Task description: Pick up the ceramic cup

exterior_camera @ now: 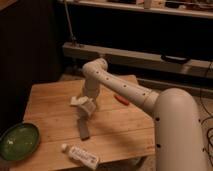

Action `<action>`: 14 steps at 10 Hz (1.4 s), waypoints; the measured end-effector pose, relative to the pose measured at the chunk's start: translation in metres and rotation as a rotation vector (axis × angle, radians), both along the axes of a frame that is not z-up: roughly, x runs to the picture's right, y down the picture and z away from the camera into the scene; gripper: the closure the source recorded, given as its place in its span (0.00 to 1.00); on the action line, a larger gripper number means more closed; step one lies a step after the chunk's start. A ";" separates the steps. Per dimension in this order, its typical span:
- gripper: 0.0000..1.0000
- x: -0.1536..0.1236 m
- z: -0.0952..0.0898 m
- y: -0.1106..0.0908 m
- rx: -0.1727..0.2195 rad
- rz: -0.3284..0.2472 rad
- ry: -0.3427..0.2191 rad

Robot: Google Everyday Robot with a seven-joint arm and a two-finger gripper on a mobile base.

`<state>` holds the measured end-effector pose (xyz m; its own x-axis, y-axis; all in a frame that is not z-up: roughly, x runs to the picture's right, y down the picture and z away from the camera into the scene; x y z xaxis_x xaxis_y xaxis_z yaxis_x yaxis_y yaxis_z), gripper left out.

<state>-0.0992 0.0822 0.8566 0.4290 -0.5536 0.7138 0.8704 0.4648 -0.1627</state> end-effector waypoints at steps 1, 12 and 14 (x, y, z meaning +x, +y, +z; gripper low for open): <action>0.20 0.002 0.007 0.005 -0.017 0.007 0.000; 0.20 -0.002 0.028 0.032 -0.052 0.003 -0.023; 0.20 -0.002 0.032 0.035 -0.061 0.002 -0.024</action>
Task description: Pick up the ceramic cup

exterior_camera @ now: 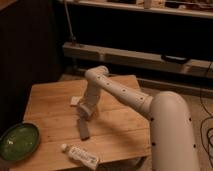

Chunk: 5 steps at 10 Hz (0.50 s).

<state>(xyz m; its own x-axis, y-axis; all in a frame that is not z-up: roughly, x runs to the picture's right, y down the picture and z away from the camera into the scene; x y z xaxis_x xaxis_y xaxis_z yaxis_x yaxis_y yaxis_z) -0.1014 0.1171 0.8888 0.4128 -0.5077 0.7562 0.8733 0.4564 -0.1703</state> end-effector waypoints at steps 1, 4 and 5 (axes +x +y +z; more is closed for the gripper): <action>0.20 0.000 0.002 0.002 -0.007 -0.001 0.000; 0.20 -0.004 0.008 0.007 -0.025 -0.004 -0.006; 0.20 -0.006 0.009 0.007 -0.029 -0.006 -0.008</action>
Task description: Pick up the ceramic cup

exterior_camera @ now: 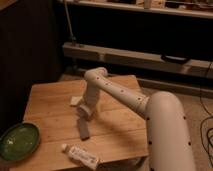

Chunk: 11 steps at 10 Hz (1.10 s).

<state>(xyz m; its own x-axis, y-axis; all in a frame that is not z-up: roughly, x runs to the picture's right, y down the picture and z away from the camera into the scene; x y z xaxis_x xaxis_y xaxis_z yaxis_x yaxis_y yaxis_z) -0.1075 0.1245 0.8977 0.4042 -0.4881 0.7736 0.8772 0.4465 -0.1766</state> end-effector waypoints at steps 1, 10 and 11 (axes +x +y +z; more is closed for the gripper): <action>0.20 -0.003 0.001 0.001 -0.006 0.000 -0.004; 0.54 -0.004 0.010 0.006 -0.077 0.041 -0.022; 0.65 -0.003 0.008 0.006 -0.071 0.034 -0.022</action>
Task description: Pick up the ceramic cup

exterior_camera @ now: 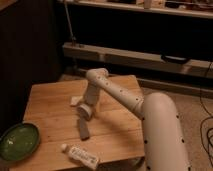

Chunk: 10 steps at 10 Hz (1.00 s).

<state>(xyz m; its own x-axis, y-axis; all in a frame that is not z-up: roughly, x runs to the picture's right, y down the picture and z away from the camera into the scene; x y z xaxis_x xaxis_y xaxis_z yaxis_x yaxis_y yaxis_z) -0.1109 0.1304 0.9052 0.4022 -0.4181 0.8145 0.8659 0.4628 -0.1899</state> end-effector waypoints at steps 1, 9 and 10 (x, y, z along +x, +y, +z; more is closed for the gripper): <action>0.78 0.000 -0.010 -0.004 -0.002 -0.002 -0.001; 1.00 0.001 -0.045 -0.024 0.015 -0.013 -0.005; 1.00 0.002 -0.049 -0.024 0.019 -0.018 -0.007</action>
<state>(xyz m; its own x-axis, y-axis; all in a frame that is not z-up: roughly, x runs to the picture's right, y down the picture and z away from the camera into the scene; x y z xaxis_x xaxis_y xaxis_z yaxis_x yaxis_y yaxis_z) -0.1087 0.1062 0.8559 0.3891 -0.4403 0.8092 0.8751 0.4510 -0.1754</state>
